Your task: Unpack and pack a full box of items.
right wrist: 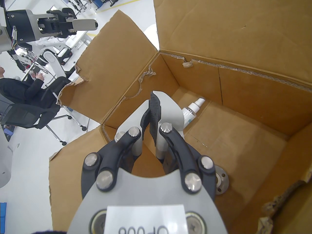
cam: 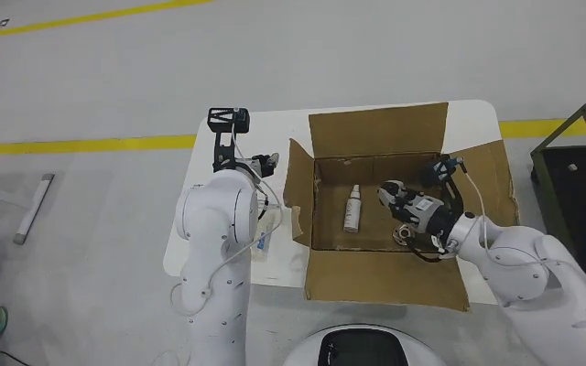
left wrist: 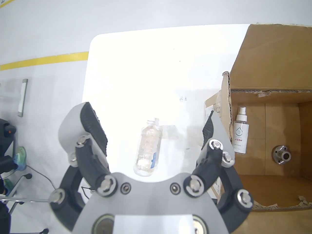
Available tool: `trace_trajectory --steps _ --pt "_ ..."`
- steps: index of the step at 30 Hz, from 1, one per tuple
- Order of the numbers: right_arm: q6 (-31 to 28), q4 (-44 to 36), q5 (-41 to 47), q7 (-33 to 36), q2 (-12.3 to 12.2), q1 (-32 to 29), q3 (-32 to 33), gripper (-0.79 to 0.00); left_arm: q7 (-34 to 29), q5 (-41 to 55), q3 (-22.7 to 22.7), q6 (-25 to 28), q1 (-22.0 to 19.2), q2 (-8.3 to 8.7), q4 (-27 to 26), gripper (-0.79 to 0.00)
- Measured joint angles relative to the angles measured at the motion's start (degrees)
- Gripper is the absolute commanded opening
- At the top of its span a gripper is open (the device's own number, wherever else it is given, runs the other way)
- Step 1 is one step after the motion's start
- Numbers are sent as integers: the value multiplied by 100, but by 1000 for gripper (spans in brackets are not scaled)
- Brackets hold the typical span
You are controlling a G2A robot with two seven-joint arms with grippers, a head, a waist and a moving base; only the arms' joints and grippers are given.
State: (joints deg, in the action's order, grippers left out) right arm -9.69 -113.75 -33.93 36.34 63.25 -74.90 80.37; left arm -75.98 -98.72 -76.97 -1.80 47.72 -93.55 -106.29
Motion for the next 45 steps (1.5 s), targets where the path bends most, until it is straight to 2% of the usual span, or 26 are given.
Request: trace_trajectory --steps 9,14,22,25,28,38,41,45 --pt "130 57 -72 -43 5 -9 -18 -785 0 0 0 0 0 0 0 0" --pt "1592 142 -1414 60 101 394 -736 -785 0 0 0 0 0 0 0 0" --pt "4412 1158 -2202 579 475 1520 -2161 -785 0 0 0 0 0 0 0 0" --pt "5119 1546 -2321 595 622 1847 -2539 -785 0 0 0 0 0 0 0 0" --pt "5298 1685 -2351 553 677 1984 -2685 -785 0 0 0 0 0 0 0 0" --pt "5192 1663 -2405 497 673 1929 -2711 -785 0 0 0 0 0 0 0 0" --pt "5006 1680 -2640 477 708 1859 -2903 -785 0 0 0 0 0 0 0 0" --pt "5319 1809 -2834 564 861 2035 -3301 -785 0 0 0 0 0 0 0 0"
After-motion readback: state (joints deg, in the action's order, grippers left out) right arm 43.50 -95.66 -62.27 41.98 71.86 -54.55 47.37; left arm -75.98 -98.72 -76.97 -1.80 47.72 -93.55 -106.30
